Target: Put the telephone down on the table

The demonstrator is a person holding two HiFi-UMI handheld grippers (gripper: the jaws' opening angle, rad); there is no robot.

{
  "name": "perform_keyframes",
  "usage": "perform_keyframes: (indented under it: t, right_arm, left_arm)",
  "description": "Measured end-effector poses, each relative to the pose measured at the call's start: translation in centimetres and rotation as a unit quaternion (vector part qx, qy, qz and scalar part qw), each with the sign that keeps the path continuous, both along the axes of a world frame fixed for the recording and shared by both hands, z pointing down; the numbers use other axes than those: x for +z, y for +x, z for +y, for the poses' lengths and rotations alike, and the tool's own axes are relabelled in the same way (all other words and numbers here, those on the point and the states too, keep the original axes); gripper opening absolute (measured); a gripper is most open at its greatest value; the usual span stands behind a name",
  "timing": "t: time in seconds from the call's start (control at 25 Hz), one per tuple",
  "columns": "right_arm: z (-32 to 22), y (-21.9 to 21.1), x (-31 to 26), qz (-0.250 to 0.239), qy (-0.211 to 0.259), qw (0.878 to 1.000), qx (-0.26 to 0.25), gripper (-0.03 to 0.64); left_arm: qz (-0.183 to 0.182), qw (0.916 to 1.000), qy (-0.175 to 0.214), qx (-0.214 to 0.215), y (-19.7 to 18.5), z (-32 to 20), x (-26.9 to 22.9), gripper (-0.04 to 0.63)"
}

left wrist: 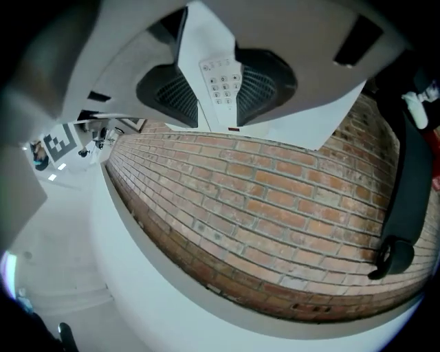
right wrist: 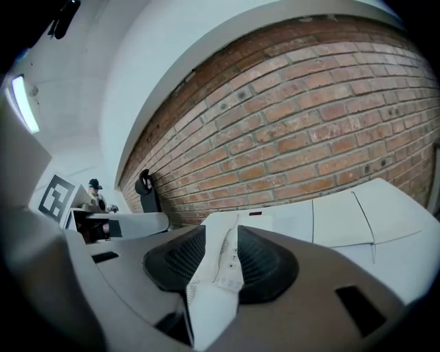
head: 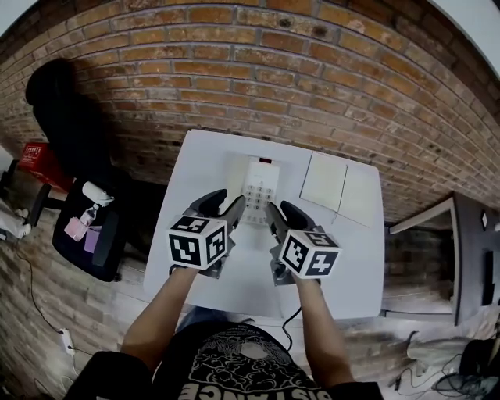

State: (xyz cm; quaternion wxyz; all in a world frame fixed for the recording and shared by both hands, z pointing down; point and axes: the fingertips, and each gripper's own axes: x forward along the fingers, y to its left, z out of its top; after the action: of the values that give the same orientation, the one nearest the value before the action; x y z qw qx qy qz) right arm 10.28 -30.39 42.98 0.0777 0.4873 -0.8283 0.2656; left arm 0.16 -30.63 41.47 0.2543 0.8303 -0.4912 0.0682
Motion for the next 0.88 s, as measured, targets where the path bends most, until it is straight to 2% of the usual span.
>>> perform_keyframes:
  t: [0.44, 0.88]
  right_arm:
    - [5.7, 1.8, -4.2, 0.008, 0.055, 0.998, -0.013, 0.087]
    - [9.7, 4.1, -7.0, 0.005, 0.095, 0.995, -0.008, 0.014]
  left_arm:
    - [-0.04, 0.9969, 0.06, -0.033, -1.5, 5.7, -4.1, 0.089]
    - [-0.048, 0.9946, 0.082, -0.041, -1.4, 10.3, -5.7, 0.014]
